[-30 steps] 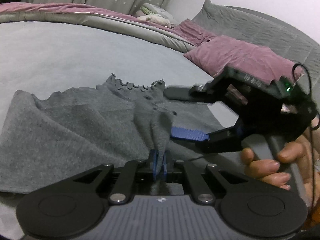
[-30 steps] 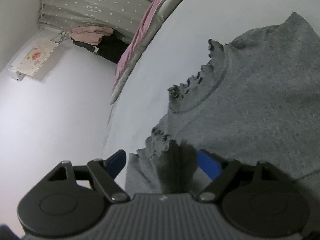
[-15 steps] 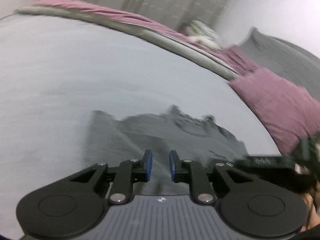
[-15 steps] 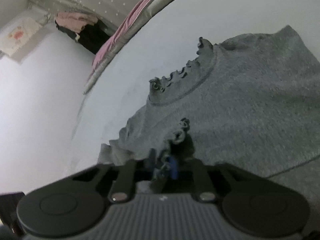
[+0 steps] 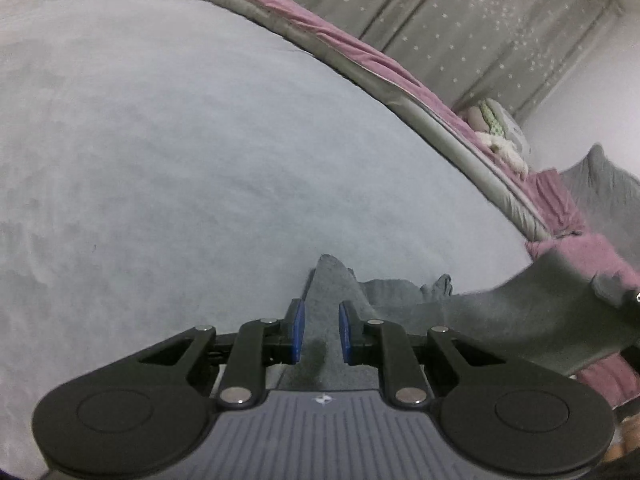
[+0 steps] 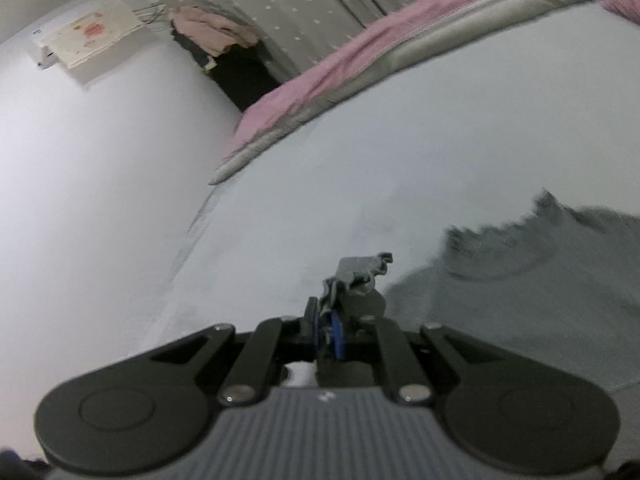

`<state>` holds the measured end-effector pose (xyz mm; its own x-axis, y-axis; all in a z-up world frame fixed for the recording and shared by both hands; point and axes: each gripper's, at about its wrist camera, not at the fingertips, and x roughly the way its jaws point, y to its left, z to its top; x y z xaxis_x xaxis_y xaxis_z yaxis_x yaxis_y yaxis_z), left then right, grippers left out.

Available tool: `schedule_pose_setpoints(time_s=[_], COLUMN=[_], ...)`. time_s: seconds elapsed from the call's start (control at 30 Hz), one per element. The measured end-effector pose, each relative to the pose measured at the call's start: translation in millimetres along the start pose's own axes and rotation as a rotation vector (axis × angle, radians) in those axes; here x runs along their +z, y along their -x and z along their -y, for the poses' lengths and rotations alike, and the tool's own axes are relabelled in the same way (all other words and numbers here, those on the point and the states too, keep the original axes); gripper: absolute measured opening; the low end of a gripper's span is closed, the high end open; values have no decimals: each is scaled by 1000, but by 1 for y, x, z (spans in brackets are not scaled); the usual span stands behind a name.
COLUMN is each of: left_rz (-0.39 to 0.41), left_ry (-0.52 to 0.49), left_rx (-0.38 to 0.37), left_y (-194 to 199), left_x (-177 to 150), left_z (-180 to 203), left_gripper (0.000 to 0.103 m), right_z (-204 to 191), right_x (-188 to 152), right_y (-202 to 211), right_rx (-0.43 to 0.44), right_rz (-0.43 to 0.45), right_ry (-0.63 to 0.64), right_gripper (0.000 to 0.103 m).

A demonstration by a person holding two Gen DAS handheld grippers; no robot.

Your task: Fold clothes

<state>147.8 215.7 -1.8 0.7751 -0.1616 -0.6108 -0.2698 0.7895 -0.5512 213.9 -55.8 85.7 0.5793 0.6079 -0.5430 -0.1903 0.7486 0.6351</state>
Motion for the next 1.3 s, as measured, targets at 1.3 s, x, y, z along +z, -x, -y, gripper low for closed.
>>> schedule_pose_setpoints(time_s=[1.3], left_rz=[-164], left_ry=[-168], left_rx=[-40], left_y=[6], left_x=[-29], left_z=[17], left_gripper=[56], right_z=[-98], right_x=[65], right_y=[7], right_rx=[56], right_rz=[88], right_ry=[83], right_gripper=[7])
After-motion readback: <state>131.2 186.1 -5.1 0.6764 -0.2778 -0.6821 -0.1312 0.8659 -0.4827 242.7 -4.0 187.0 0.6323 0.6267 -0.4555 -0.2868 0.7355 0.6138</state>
